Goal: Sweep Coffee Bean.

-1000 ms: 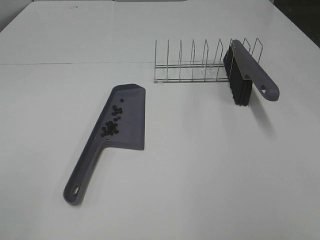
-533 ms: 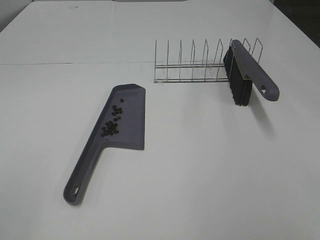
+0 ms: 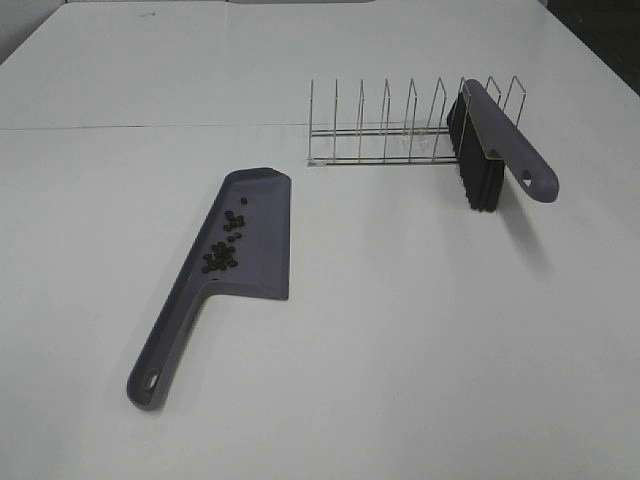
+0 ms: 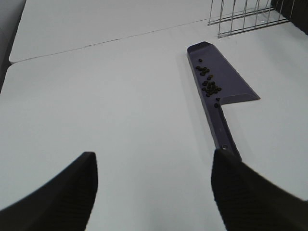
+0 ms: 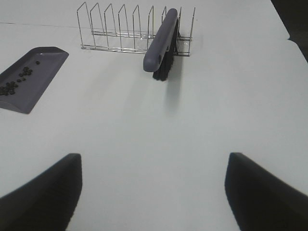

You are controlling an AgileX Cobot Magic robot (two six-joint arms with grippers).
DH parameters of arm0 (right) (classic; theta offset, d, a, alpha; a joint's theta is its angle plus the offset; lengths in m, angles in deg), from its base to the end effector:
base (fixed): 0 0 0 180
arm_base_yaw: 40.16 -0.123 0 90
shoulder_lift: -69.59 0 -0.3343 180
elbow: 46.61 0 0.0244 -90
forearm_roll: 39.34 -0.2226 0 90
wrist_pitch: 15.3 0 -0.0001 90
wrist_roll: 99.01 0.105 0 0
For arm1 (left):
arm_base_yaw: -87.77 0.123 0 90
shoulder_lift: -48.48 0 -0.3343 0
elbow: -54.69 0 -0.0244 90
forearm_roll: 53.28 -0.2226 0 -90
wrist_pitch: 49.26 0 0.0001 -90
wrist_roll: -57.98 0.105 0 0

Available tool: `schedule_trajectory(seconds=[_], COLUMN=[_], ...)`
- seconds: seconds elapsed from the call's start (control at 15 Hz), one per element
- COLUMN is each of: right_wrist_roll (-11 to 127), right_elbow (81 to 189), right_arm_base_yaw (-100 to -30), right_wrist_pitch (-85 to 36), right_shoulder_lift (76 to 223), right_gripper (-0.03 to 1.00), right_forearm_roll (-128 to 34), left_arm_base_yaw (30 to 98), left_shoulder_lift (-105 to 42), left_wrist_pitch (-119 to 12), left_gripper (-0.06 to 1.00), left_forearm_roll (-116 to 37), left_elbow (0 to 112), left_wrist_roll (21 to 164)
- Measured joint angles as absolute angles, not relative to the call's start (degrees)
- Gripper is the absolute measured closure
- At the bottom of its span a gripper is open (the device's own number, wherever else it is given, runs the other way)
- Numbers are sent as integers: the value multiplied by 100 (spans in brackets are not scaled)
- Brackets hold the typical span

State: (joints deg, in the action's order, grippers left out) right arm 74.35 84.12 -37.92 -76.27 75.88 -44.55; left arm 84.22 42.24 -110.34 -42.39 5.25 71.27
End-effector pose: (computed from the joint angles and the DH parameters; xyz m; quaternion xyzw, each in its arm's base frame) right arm -0.0684 0.0110 0.2590 -0.0348 0.8489 0.0046 0.5274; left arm -0.0704 -0.0130 0.2590 0.1285 0.8379 -0.0501 0.5281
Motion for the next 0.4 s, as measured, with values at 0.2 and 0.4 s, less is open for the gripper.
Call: schedule_trajectory(seconds=[0.2, 0.4], right_wrist_roll=[7435, 7435], right_elbow=[8412, 8401], right_arm_base_yaw=[-3792, -3792], right_wrist_pitch=[-7627, -7627], right_shoulder_lift=[7588, 7588], right_gripper=[20, 20], right_forearm_roll=[-4455, -4455], left_arm_base_yaw=[8422, 8422], left_shoulder_lift=[4224, 4224], left_wrist_pitch=[-11034, -11034], left_gripper=[32, 32], left_forearm_roll=[-4239, -4239], left_elbow=[525, 525], left_wrist_roll=[7127, 7127])
